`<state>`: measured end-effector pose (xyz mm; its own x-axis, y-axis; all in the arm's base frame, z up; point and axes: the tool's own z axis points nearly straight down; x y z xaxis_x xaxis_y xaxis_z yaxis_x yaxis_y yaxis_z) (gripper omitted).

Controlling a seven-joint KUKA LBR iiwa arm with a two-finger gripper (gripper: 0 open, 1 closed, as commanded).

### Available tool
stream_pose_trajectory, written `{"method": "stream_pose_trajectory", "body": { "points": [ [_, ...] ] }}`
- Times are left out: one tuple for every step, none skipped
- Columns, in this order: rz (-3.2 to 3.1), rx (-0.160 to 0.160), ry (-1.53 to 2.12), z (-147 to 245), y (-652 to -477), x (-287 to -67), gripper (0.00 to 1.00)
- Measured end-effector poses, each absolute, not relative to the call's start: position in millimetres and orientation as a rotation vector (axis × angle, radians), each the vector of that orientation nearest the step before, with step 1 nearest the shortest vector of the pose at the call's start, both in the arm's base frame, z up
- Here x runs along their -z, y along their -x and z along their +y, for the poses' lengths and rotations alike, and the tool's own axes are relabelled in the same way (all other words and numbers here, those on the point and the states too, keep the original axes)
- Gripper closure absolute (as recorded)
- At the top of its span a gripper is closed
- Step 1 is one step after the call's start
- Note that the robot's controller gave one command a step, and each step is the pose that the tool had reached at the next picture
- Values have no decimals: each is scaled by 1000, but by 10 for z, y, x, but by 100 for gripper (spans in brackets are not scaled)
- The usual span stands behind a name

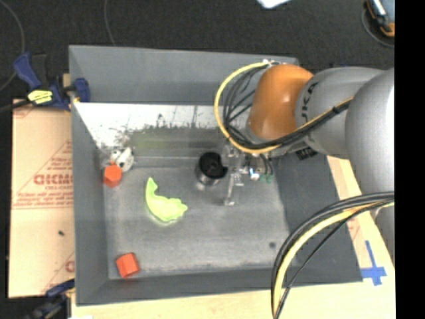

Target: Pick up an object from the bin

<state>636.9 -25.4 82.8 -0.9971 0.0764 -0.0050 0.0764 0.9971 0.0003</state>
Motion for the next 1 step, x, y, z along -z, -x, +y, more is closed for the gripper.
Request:
{"method": "stream_pose_trajectory", "body": {
  "points": [
    [3134,3,21,126,-6255,-849,0]
  ]
}}
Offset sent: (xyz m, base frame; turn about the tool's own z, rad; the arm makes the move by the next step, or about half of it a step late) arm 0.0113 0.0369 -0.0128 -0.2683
